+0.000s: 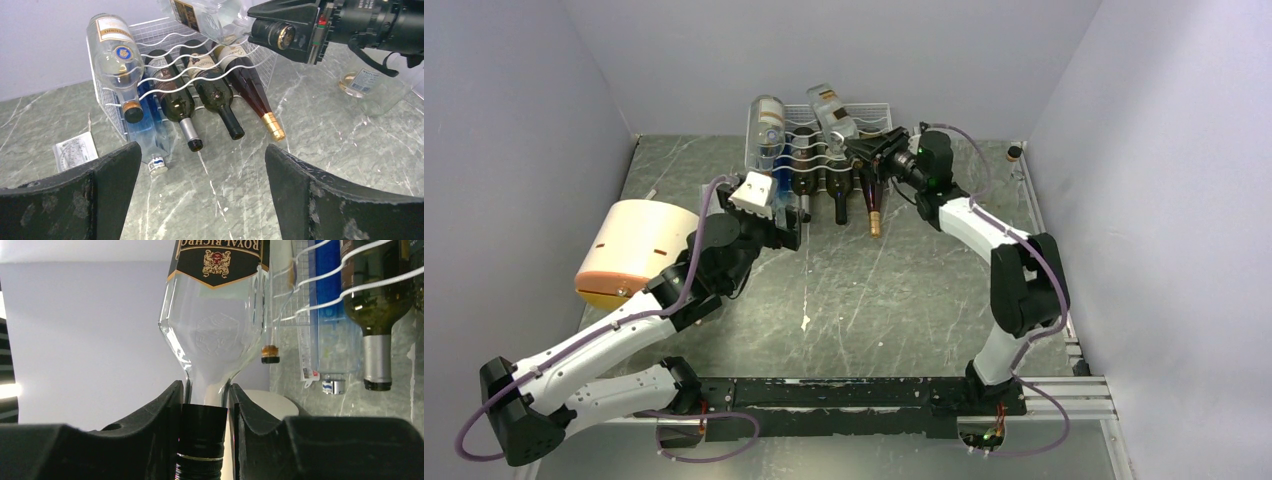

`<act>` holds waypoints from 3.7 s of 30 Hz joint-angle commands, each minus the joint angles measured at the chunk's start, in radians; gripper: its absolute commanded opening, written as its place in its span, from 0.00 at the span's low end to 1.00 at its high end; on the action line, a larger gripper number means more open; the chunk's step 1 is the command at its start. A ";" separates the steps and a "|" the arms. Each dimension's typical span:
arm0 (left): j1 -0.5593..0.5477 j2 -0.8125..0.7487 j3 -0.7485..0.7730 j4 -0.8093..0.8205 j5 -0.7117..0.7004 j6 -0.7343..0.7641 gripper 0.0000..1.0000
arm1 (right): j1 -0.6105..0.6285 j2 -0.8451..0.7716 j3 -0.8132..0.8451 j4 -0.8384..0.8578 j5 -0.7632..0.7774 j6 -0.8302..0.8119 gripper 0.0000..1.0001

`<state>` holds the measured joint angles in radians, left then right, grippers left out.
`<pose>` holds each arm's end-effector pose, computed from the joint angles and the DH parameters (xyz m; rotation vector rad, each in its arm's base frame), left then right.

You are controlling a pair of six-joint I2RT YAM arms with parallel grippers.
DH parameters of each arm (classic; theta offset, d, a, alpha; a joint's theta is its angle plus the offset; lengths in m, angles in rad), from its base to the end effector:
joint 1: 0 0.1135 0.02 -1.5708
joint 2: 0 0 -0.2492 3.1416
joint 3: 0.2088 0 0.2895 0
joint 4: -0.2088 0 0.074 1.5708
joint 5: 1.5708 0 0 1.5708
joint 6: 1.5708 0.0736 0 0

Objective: Take the wine bottle off the wine rack

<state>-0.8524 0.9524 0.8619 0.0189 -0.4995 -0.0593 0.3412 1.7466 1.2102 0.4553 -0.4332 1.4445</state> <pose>0.2248 -0.2036 0.3408 0.2671 1.6195 -0.2887 0.4401 0.1891 0.2543 0.6722 1.8330 1.6382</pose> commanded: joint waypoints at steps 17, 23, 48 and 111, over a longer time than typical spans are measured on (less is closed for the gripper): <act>0.006 0.032 -0.026 0.106 0.357 0.179 0.98 | -0.013 -0.447 -0.271 -0.138 -0.193 -0.055 0.00; -0.001 0.068 -0.074 0.163 0.478 0.268 0.99 | -0.015 -0.533 -0.367 -0.266 -0.284 -0.082 0.00; -0.221 0.434 -0.106 0.363 0.222 0.672 1.00 | -0.028 -0.726 -0.564 -0.448 -0.395 -0.075 0.00; -0.071 0.448 -0.004 0.327 0.582 0.056 0.41 | -0.023 -0.975 -0.393 -0.536 -0.264 -1.362 0.95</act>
<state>-0.9382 1.4082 0.8082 0.3084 0.0490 0.0471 0.3107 0.7364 0.8356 -0.2520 -0.5671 0.1207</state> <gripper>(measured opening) 0.747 0.976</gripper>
